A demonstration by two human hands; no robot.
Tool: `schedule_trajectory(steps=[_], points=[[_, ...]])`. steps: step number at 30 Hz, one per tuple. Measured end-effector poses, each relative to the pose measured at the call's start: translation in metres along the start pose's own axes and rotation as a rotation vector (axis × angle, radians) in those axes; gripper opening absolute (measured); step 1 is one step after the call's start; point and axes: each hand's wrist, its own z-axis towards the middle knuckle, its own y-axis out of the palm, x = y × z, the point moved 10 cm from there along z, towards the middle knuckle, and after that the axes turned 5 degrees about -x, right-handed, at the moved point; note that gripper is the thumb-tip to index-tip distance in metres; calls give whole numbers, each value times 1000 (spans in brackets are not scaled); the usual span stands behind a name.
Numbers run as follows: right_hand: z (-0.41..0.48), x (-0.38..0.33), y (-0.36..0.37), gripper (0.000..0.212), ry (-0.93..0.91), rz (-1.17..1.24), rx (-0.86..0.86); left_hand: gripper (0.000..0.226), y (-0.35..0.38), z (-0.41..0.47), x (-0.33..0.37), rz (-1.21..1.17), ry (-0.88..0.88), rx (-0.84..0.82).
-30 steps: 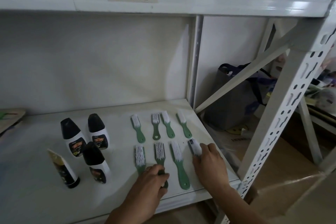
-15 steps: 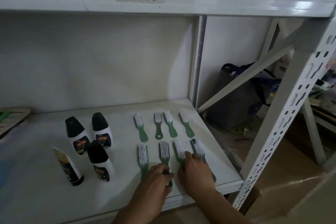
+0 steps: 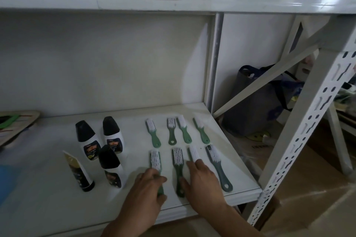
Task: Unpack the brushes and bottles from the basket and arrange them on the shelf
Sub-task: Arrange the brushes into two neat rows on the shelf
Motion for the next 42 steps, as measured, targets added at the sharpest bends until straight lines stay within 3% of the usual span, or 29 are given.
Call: schedule_trajectory(steps=[4,20,22,27,29,34,37,42], points=[[-1,-15,19,37,-24,-36,-98,54,13,-3,-7,19,22,-155],[-2,-20,26,29,-58,-49,-128,51,16,1,-5,42,31,-166],[1,-20,11,27,-75,-1,-49,47,5,2,-6,-29,7,-108],[54,-15,-33,27,-97,85,101,37,-55,39,-6,-171,-138,246],[92,-21,-26,25,-134,42,38,39,-55,72,-7,-184,-201,232],[160,-13,29,21,-72,-106,-398,45,-26,144,-45,-149,-428,-34],[175,-2,40,26,-66,-143,-482,40,-18,163,-68,-105,-474,-143],[175,-1,53,32,-154,-188,-579,41,-12,169,-80,-34,-476,-135]])
